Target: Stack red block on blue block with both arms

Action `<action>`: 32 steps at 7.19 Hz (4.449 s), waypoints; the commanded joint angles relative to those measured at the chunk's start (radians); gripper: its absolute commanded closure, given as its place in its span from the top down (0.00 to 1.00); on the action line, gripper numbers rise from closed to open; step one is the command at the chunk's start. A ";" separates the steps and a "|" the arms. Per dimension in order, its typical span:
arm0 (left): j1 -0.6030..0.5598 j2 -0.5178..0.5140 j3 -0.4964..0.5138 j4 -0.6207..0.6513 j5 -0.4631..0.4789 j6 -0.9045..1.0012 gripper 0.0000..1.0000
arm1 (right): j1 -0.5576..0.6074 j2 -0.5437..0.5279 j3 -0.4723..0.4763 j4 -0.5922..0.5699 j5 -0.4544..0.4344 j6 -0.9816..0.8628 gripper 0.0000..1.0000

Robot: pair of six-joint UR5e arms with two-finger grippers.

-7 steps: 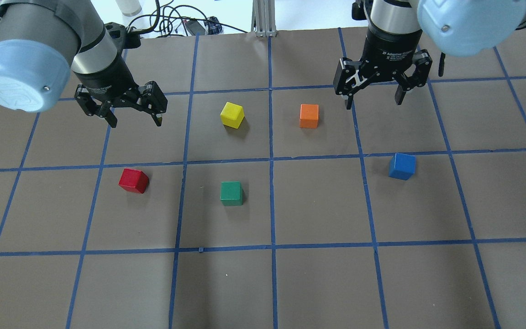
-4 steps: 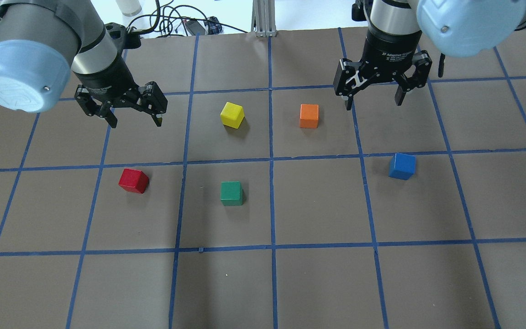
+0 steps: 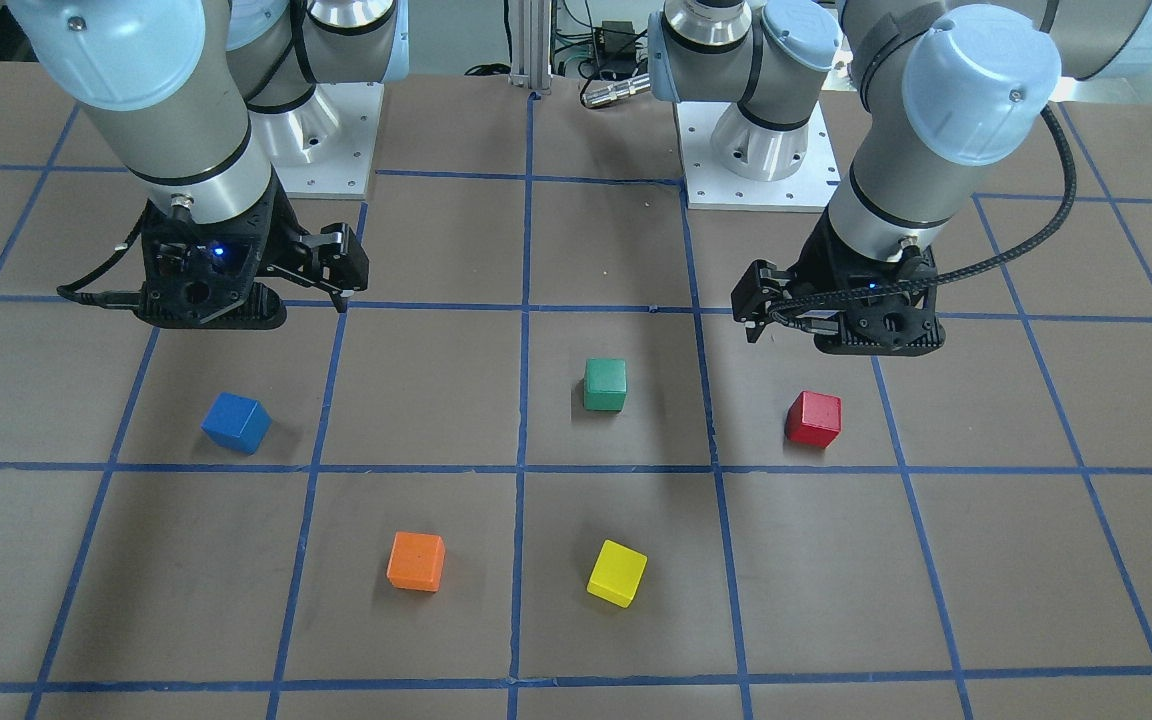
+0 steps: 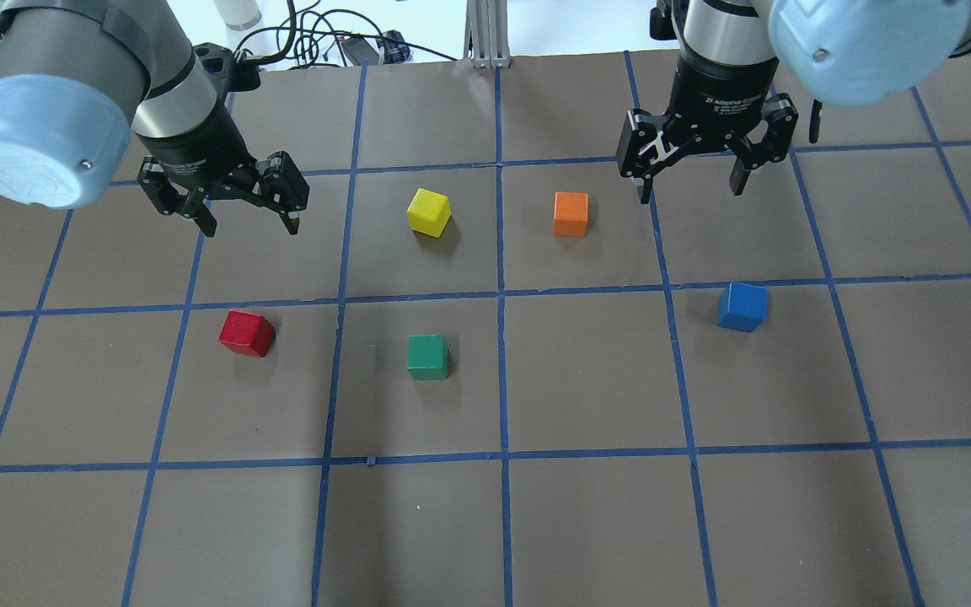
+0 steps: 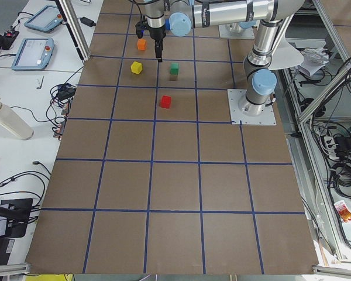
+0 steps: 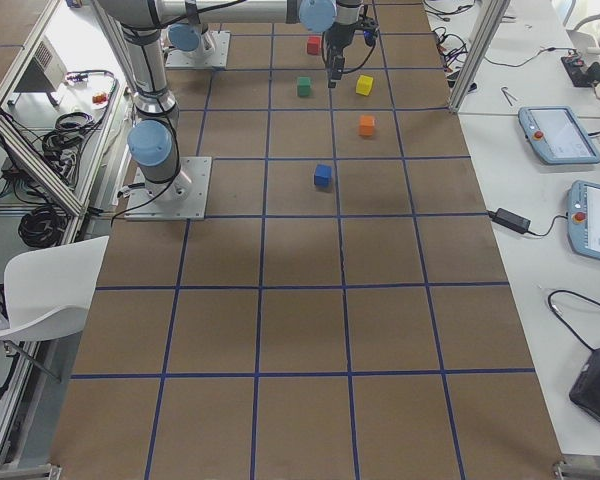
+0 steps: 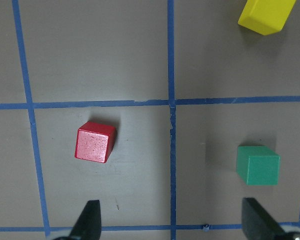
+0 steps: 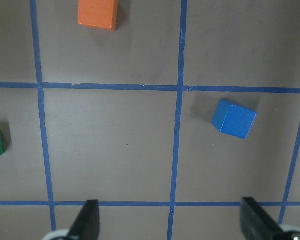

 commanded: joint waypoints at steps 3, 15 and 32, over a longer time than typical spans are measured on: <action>0.012 0.006 -0.024 0.001 -0.003 0.035 1.00 | 0.000 0.002 0.004 -0.001 0.009 0.001 1.00; 0.238 -0.089 -0.379 0.471 -0.003 0.434 1.00 | 0.001 0.009 0.007 -0.004 0.009 -0.001 1.00; 0.011 -0.163 -0.065 0.155 0.004 0.117 0.00 | 0.001 0.009 0.007 -0.006 -0.006 -0.013 1.00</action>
